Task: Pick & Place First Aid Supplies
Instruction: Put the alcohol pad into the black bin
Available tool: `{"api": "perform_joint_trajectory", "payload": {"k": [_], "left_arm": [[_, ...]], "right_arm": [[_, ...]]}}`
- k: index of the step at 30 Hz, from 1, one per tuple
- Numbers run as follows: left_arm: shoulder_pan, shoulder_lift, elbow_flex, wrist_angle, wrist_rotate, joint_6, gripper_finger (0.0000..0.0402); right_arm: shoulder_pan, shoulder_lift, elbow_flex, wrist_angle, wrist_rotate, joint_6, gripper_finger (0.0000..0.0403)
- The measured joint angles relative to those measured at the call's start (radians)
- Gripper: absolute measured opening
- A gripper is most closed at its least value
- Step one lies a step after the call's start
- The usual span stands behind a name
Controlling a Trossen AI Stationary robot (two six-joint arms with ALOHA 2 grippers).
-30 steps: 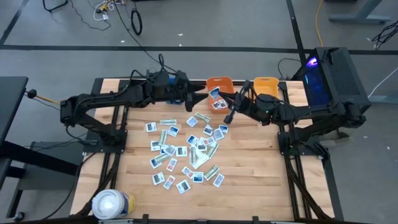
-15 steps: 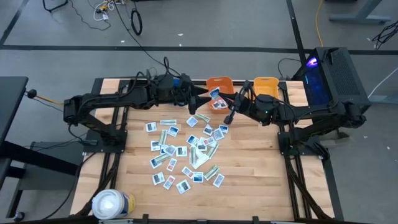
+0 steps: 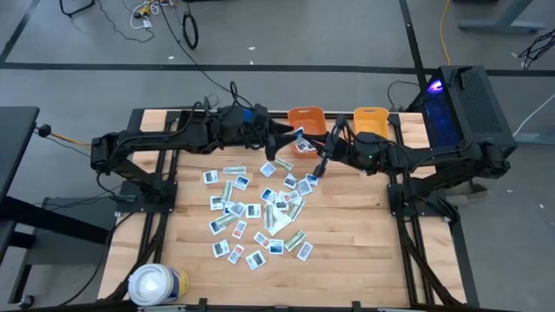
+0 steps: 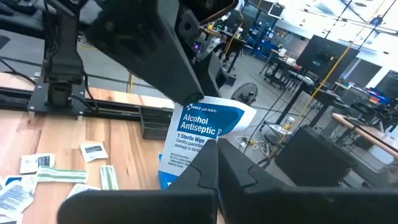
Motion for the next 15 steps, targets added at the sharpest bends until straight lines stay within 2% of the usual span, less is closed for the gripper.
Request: {"api": "perform_joint_trajectory", "payload": {"k": [15], "left_arm": [[0.0, 0.0, 0.0, -0.01, 0.008, 0.0, 0.0107]], "right_arm": [[0.0, 0.0, 0.0, -0.002, 0.0, 0.004, 0.0]]}}
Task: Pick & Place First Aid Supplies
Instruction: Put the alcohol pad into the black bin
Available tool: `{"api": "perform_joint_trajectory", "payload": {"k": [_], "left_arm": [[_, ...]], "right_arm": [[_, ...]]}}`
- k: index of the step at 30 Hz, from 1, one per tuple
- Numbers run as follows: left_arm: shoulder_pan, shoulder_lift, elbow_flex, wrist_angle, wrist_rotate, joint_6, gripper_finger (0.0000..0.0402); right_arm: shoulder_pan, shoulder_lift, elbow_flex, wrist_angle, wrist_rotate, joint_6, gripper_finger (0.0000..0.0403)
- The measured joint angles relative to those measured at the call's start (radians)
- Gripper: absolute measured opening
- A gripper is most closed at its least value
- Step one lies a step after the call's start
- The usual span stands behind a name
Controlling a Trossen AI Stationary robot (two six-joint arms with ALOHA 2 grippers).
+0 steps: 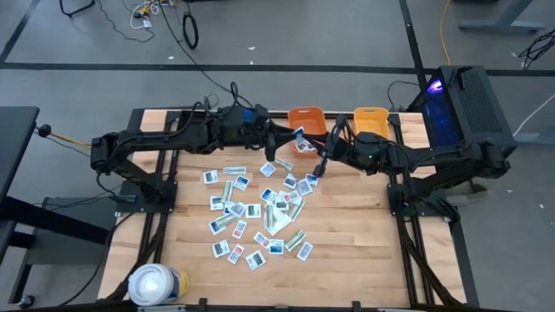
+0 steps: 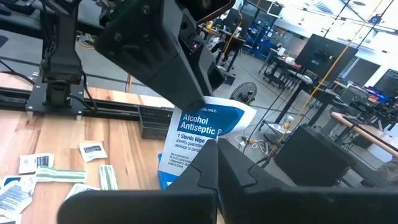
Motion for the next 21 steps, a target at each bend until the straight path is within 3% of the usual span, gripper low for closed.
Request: {"api": "perform_joint_trajectory", "payload": {"k": [13, 21], "left_arm": [[0.0, 0.0, 0.0, -0.007, 0.0, 0.006, 0.0011], [0.0, 0.0, 0.0, -0.007, 0.0, 0.009, 0.0004]], "right_arm": [[0.0, 0.0, 0.0, 0.001, 0.0, 0.0, 0.0001], [0.0, 0.0, 0.0, 0.009, 0.0, 0.0, 0.0047]]}}
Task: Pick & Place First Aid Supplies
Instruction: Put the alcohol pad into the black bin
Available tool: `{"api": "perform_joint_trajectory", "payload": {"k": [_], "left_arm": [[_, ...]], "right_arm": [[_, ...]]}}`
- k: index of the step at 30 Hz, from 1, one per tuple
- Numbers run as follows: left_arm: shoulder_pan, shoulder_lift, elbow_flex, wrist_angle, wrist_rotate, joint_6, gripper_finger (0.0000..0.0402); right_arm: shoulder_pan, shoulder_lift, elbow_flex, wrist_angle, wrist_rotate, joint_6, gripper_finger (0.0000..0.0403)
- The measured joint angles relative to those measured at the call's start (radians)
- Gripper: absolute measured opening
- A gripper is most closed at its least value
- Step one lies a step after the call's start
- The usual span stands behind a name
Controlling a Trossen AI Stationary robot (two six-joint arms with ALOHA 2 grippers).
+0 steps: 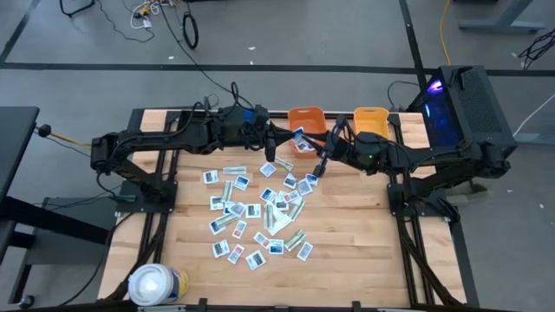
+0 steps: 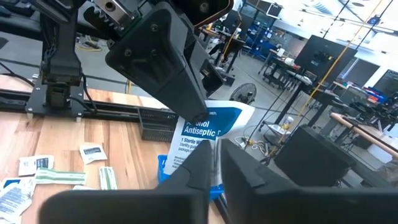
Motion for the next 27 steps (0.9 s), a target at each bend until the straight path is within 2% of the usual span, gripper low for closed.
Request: {"api": "perform_joint_trajectory", "payload": {"k": [5, 10, 14, 20, 27], "left_arm": [[0.0, 0.0, 0.0, 0.0, 0.0, 0.001, 0.0003], [0.0, 0.0, 0.0, 0.001, 0.0, 0.03, 0.0002], [0.0, 0.0, 0.0, 0.001, 0.001, 0.031, 0.0002], [0.013, -0.002, 0.0, 0.004, 0.097, 0.035, 0.0001], [0.04, -0.002, 0.0, 0.013, 0.259, 0.037, 0.0001]], "right_arm": [[0.0, 0.0, 0.0, 0.011, 0.001, 0.014, 0.012], [-0.001, 0.0, 0.0, 0.005, 0.035, 0.175, 0.0204], [-0.006, 0.0, 0.0, -0.007, 0.024, 0.303, 0.0247], [-0.006, 0.0, 0.0, -0.012, -0.025, 0.346, 0.0258], [-0.008, 0.0, 0.0, -0.012, -0.176, 0.412, 0.0238]]}}
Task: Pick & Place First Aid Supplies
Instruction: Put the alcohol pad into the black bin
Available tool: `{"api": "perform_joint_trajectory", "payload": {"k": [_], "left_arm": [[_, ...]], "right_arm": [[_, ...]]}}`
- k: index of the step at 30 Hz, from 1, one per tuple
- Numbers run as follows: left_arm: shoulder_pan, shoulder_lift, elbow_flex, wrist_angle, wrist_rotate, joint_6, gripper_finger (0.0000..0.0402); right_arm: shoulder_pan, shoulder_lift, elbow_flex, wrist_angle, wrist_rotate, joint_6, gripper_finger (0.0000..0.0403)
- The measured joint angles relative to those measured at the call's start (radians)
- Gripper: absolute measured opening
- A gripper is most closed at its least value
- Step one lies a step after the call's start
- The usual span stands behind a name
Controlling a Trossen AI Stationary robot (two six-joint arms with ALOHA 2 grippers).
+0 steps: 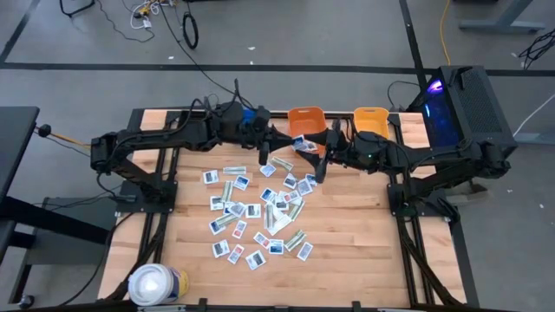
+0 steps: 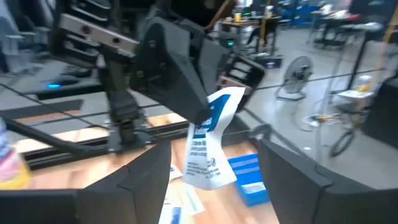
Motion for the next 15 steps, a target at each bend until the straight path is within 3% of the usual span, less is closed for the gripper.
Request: {"api": "perform_joint_trajectory", "payload": {"k": [7, 15], "left_arm": [[0.02, 0.0, 0.0, -0.001, 0.085, -0.003, 0.0001], [0.024, 0.0, 0.0, -0.004, 0.097, -0.002, 0.0001]], "right_arm": [[0.0, 0.0, 0.0, 0.0, -0.01, 0.031, 0.0217], [0.0, 0.0, 0.0, 0.0, -0.01, 0.031, 0.0204]]}}
